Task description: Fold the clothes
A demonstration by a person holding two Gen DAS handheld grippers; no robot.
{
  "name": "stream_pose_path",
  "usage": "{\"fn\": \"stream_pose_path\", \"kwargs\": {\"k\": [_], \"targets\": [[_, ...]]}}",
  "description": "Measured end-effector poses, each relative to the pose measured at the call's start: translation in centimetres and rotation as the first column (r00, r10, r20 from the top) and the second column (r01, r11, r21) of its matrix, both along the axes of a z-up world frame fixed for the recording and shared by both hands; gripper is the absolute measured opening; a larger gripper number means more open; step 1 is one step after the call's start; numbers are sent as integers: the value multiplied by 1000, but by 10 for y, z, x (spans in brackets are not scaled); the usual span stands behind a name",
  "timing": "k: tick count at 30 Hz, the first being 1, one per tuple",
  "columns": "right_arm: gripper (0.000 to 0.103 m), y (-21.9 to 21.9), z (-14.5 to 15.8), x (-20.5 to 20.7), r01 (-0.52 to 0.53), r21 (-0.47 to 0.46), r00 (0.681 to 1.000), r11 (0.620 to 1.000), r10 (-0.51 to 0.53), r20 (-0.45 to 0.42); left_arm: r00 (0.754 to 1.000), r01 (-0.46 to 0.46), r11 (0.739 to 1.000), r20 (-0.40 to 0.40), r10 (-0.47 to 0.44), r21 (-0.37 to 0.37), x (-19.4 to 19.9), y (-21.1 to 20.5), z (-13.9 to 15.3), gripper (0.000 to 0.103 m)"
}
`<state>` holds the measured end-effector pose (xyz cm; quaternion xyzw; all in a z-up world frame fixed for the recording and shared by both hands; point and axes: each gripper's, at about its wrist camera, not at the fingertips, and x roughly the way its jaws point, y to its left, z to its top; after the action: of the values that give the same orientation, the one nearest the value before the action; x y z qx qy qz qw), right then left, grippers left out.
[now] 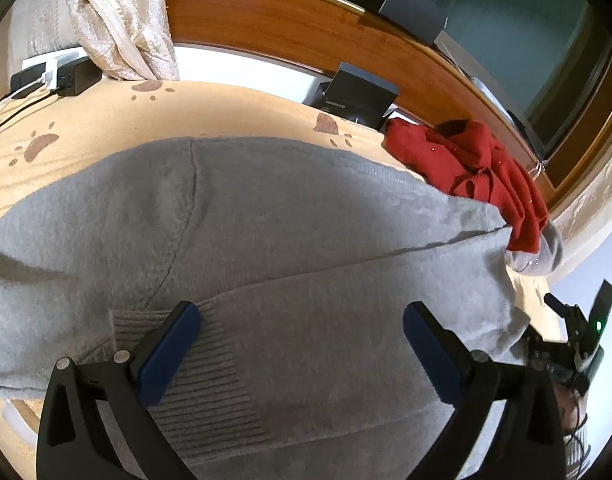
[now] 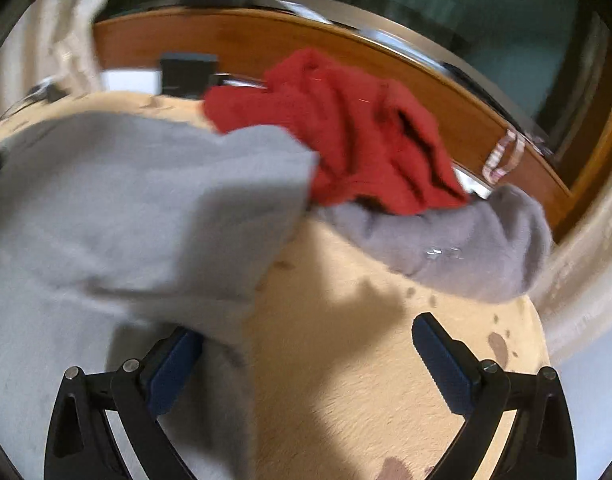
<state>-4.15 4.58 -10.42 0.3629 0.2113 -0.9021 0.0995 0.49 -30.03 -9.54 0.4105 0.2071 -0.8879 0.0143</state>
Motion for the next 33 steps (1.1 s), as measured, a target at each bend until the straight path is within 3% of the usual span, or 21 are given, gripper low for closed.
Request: {"fn": "stream_pose_path", "kwargs": {"k": [5,8,12,16,18,21,24,25,26,28,29,33], "targets": [[103,24,-3,-5,124,-46,992,991,-123,27,999,38,996,-31,-41,-87,5,7,-5,102],[103,32,-9,-6,147,-73,986,986,-140,89,999,41,994,-19,-43,-105,3,9,-5,102],[103,36,-6,-3,76,-114,987,991,-58,153,999,45,993,-17,-47,-112,1,9,-5,102],[103,54,23,16,-18,-208,987,978,50,151,999,45,991,-11,-47,-129,1,12,-6,102],[103,69,43,22,-18,-305,988,952,63,138,999,46,989,-6,-47,-140,1,14,-6,102],[103,76,69,20,6,-492,993,871,52,104,999,45,988,-3,-46,-147,1,15,-6,102],[103,49,71,12,10,-566,990,825,72,123,999,44,989,-9,-46,-138,2,14,-6,102],[103,35,67,9,10,-550,988,835,77,135,999,45,990,-12,-47,-132,2,13,-6,102],[103,15,58,5,7,-488,985,873,77,151,999,44,991,-16,-47,-124,3,12,-6,102],[103,-25,37,0,-11,-319,984,948,67,165,999,44,993,-24,-47,-109,4,10,-6,102],[103,-41,25,-1,-40,-251,981,967,85,172,998,45,994,-28,-48,-102,5,10,-6,102],[103,-64,-7,8,-143,-105,963,984,163,213,998,53,995,-35,-56,-86,6,8,-6,102]]}}
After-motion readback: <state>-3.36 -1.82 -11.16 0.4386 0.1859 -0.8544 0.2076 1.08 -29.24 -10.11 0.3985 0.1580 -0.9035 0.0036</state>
